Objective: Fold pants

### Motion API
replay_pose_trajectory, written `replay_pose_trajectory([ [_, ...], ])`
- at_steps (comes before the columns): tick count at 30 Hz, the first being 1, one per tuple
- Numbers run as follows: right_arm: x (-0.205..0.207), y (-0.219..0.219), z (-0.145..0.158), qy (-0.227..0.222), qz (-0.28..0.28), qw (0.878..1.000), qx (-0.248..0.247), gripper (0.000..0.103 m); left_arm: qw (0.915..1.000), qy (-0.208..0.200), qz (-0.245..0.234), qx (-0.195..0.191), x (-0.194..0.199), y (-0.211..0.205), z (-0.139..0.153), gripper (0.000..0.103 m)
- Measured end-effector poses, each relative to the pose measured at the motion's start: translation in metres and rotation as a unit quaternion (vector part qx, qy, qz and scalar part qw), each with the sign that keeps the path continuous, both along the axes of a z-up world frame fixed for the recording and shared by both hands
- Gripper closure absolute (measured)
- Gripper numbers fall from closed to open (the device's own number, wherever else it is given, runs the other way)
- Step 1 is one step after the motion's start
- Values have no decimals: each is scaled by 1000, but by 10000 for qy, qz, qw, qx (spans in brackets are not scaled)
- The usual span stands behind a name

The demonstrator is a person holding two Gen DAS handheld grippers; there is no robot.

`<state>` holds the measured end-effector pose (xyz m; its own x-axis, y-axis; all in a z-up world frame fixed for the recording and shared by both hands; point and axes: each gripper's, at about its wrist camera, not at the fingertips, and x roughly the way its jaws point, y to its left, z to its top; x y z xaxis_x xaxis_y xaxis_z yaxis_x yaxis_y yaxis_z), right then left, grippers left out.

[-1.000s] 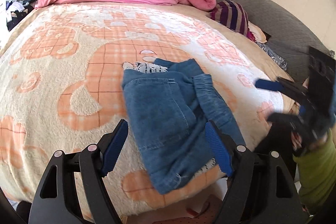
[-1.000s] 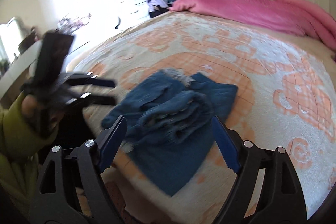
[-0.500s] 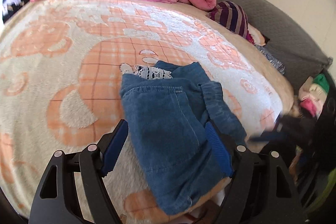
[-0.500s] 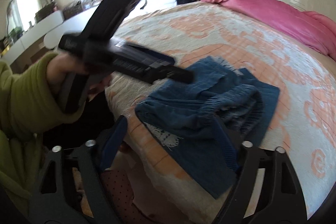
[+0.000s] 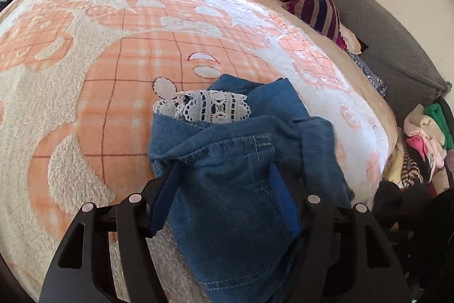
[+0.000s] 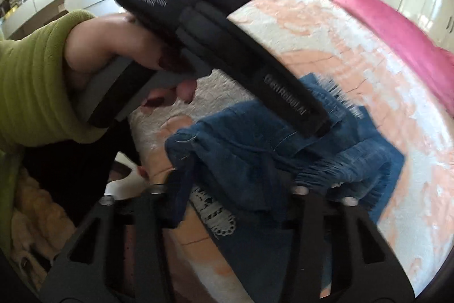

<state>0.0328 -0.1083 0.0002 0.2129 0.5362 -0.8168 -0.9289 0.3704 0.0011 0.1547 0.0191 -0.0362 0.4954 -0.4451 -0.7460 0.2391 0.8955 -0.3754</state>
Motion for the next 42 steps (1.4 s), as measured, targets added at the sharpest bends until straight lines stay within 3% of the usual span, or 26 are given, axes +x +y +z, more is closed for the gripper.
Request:
replay_pose_trajectory([
  [5, -28, -18, 5, 134, 353, 9992, 117, 101, 10000, -18, -8, -20, 0, 0, 0, 39],
  [8, -28, -25, -10, 159, 144, 9998, -41, 101, 10000, -34, 9, 40, 0, -1, 2, 39],
  [11, -24, -31, -13, 435, -22, 9988, 224, 101, 9998, -80, 22, 194, -3, -5, 5, 38],
  [18, -32, -34, 0, 326, -196, 9987, 340, 90, 9995, -115, 65, 296, -7, -7, 11, 38],
  [21, -37, -46, 10, 313, -358, 9970, 604, 83, 9996, -115, 89, 252, -10, -6, 12, 38],
  [25, -37, -60, 29, 290, -536, 9933, 981, 65, 9994, -217, 94, 261, -19, -5, 19, 38],
  [27, -36, -67, 38, 255, -670, 9909, 1139, 53, 9990, -312, 114, 287, -24, -6, 26, 37],
  [29, -31, -77, 48, 119, -968, 9865, 1312, 31, 9983, -447, 154, 344, -30, -5, 33, 31],
  [31, -22, -90, 56, 92, -1337, 9799, 1475, 23, 9973, -572, 194, 426, -36, -5, 41, 30],
  [34, -3, -110, 61, 108, -1983, 9675, 1567, 18, 9958, -688, 287, 525, -43, -1, 46, 30],
  [37, 19, -128, 57, 127, -2583, 9556, 1409, 18, 9954, -674, 419, 542, -48, 5, 44, 21],
  [42, 51, -147, 38, 531, -3202, 9373, 1271, 16, 9979, -359, 518, 143, -49, 13, 27, 21],
])
